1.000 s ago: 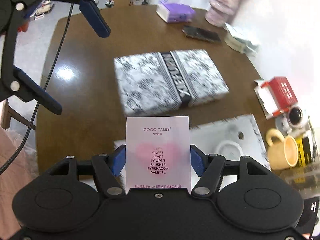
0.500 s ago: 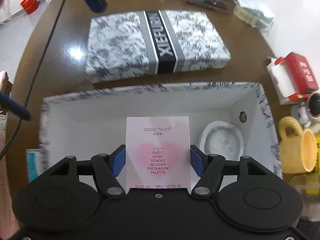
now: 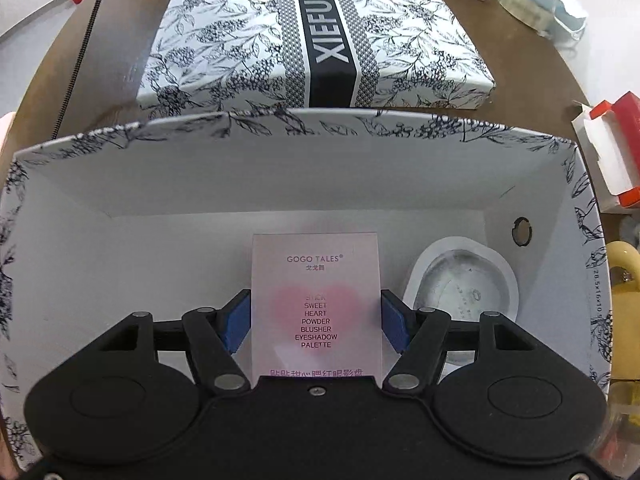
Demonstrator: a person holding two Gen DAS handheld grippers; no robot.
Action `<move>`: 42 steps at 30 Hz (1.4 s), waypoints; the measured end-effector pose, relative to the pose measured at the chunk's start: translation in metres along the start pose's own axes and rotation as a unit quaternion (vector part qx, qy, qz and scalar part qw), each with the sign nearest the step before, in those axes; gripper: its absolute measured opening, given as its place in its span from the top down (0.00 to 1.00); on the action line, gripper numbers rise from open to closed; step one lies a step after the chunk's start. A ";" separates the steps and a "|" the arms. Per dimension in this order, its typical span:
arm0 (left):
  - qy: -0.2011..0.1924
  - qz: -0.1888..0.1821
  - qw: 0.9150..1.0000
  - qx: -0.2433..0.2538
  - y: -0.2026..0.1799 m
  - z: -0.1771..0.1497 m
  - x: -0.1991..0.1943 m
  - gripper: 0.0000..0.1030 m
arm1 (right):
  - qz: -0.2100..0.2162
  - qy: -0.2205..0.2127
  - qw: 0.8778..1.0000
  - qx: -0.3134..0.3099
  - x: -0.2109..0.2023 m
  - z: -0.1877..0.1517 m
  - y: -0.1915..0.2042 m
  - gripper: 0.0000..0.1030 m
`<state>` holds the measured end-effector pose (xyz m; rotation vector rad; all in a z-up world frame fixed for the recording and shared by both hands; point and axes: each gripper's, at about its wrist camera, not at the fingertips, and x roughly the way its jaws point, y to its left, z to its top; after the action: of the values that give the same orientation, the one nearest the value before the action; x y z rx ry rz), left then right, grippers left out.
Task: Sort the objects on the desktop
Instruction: 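Lift the pink palette box with the right tool over the open floral box, then lower the pink palette box into the floral box and open the right tool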
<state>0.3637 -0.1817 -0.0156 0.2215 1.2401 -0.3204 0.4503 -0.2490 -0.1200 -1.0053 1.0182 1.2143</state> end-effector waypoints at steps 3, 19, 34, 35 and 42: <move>0.000 -0.004 1.000 -0.005 -0.001 -0.002 0.001 0.00 | 0.000 0.006 1.000 -0.001 0.004 -0.001 -0.001 0.33; -0.005 -0.011 1.000 -0.016 -0.001 -0.008 0.003 0.00 | -0.006 0.023 1.000 -0.010 0.007 0.002 0.003 0.32; -0.021 -0.012 1.000 0.004 -0.010 -0.015 -0.017 0.00 | -0.029 0.000 1.000 0.002 -0.029 0.006 0.014 0.10; -0.024 -0.011 1.000 0.007 -0.010 -0.017 -0.019 0.00 | -0.036 -0.004 0.999 0.007 -0.035 0.007 0.014 0.08; -0.041 -0.009 0.999 0.033 -0.014 -0.029 -0.039 0.00 | -0.071 -0.035 0.996 0.041 -0.072 0.007 0.023 0.01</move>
<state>0.3218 -0.1810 0.0123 0.2514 1.1512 -0.3819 0.4223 -0.2579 -0.0494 -0.9481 0.9192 1.0755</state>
